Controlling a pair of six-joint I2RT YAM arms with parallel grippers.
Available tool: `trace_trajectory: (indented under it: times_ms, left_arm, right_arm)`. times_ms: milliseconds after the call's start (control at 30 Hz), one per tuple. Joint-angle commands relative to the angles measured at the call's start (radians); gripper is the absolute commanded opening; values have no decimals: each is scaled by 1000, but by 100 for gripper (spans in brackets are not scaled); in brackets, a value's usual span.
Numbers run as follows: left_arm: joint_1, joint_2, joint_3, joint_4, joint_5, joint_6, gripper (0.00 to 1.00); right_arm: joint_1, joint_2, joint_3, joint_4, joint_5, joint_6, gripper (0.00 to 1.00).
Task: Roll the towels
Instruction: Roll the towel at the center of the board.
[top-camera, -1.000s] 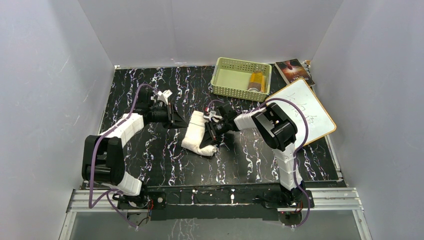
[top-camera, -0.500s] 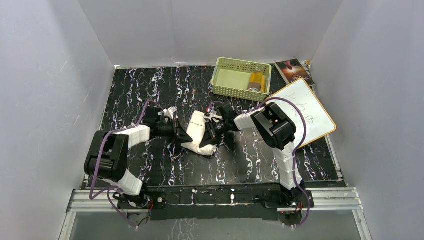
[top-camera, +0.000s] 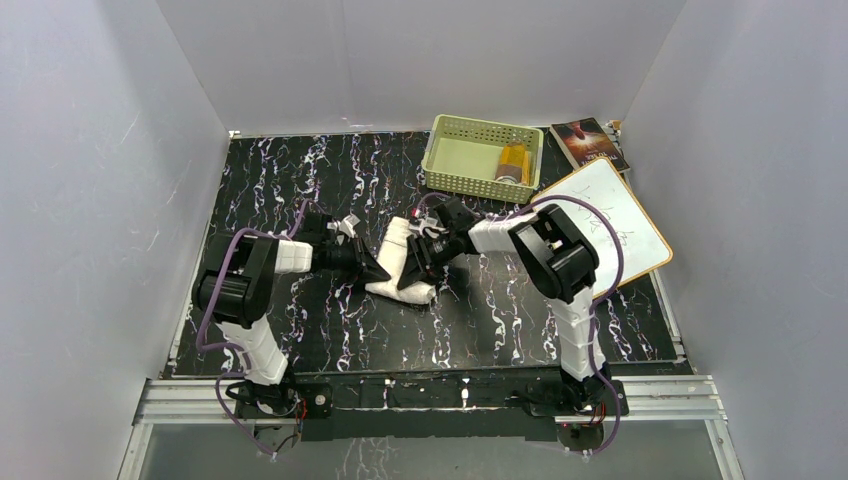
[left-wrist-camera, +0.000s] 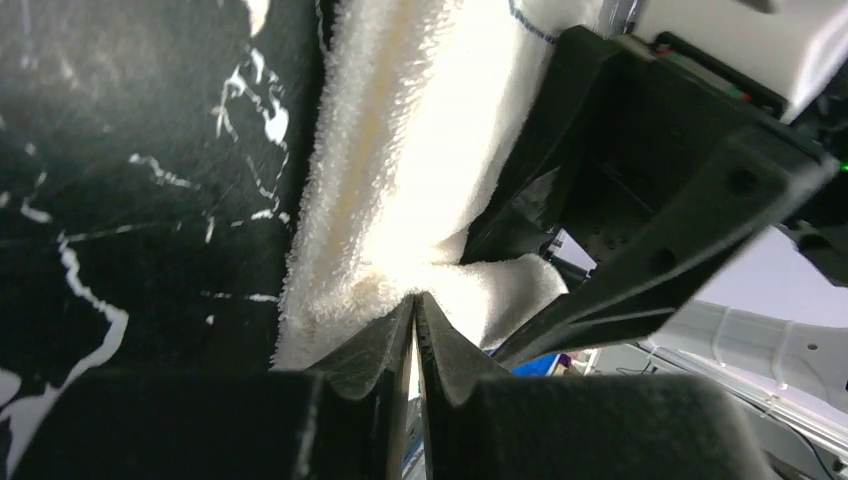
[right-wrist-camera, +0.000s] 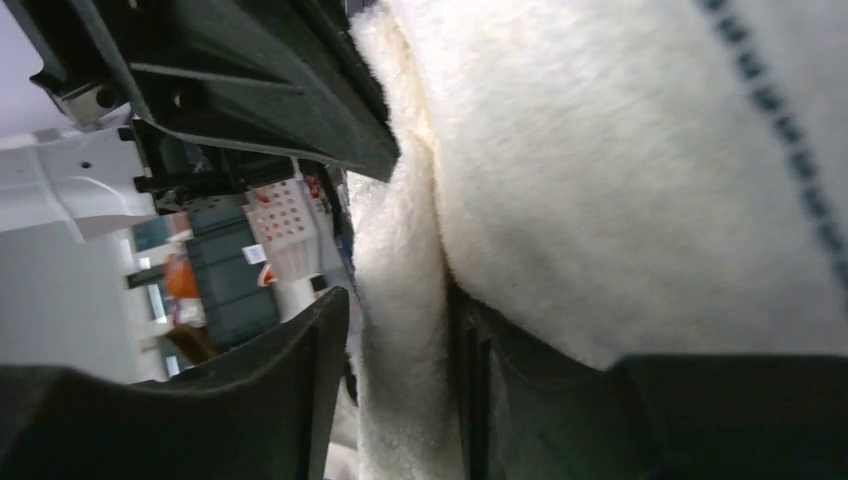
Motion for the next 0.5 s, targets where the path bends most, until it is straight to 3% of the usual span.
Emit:
trace_trajectory:
  times_ms: [0,100,267,400,467]
  left_arm:
    - [-2,70,-3,-45,-202,81,7]
    - [-3,78,-14,-83,-225,121,7]
    - [-3,92,-34,-92,-227,142,7]
    - [-3,95,-18,-110,-223,148,7]
    - [-4,98,-4,-126,-223,158,6]
  right_arm:
    - [-10,-99,66,-230,307,-223,44]
    - [1,-210,91,-260,508,-318,45]
    - [58,-486,-50,-55,743,-476,62]
    - [169,-647,-180,88,820,-715,65]
    - [234,-658,-192,87,838,-813,62]
